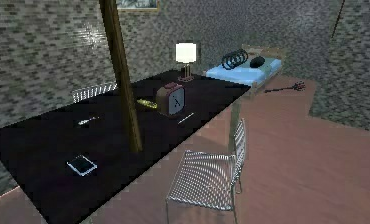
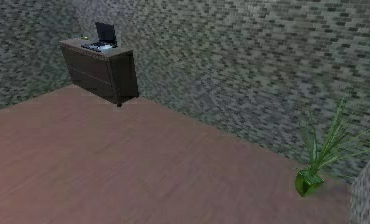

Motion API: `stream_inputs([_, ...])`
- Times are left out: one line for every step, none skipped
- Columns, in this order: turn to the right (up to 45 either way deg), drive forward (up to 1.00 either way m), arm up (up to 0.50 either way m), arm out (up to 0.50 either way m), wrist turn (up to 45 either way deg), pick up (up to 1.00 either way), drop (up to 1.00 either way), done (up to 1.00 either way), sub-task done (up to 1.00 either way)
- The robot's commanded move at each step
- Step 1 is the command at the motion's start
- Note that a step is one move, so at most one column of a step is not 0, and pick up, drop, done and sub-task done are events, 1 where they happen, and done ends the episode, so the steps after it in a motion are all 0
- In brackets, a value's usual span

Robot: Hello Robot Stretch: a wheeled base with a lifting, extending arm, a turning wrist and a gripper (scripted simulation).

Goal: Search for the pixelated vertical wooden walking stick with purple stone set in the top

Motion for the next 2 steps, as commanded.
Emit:
stream_inputs([-15.0,0.0,0.0,0.0,0.0,0.0,0.0,0.0,0.0])
stream_inputs([0.0,0.0,0.0,0.0,0.0,0.0,0.0,1.0,0.0])
